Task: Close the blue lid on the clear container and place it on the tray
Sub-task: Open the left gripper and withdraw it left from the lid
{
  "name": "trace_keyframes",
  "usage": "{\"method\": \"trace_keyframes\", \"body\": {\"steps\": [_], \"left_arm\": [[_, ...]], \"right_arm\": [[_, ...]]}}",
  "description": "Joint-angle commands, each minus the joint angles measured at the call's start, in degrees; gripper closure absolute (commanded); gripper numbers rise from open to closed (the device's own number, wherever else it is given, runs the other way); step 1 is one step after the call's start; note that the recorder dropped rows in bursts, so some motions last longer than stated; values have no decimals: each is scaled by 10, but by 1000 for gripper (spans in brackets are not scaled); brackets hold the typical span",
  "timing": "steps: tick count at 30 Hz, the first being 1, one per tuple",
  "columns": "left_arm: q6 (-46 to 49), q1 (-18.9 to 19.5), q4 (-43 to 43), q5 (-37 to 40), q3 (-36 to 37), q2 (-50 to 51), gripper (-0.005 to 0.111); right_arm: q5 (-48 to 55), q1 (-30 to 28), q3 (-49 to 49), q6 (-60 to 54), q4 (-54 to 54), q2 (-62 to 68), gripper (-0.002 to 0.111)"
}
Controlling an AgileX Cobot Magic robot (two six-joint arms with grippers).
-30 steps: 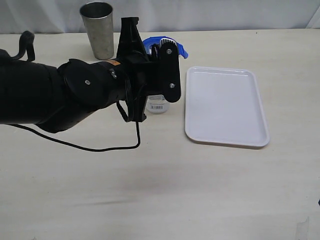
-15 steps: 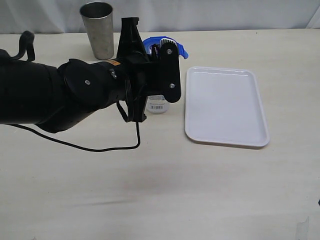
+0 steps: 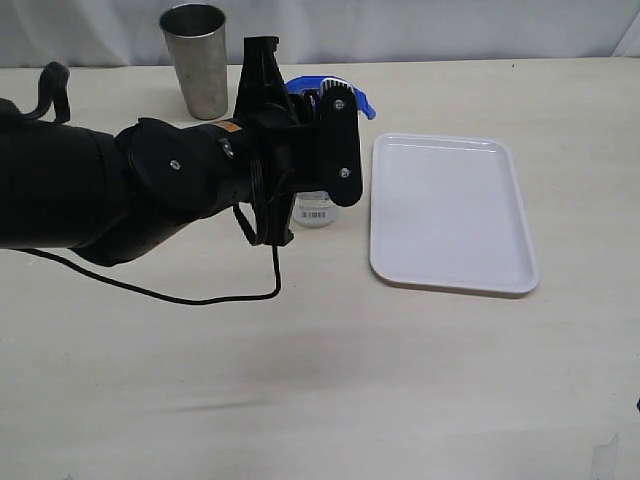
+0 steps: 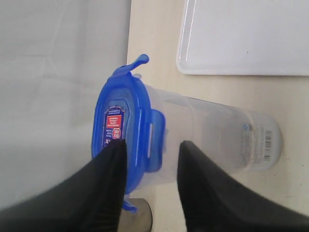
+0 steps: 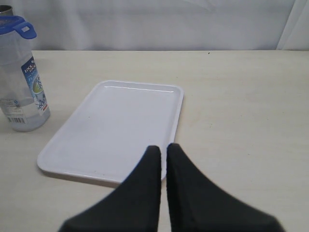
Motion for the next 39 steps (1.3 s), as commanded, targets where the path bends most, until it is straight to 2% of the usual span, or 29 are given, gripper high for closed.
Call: {"method": "trace_keyframes", "body": {"steps": [1,5,7,23,39], "left_arm": [[3,-5,-7,0,3,-4,57],[3,-5,-21,0,3,-4,43],[3,-5,-31,0,3,-4,41],[19,-5,-163,-66,3,-4,40],[19,-5,-208,-189,3,-4,41]], "right_arm": [[-2,-3,2,-3,-5,-3,104],[-2,-3,2,-3,-5,-3,104],[-2,-3,2,-3,-5,-3,104],[-2,-3,2,-3,-5,-3,104],[-2,-3,2,-3,-5,-3,104]]}}
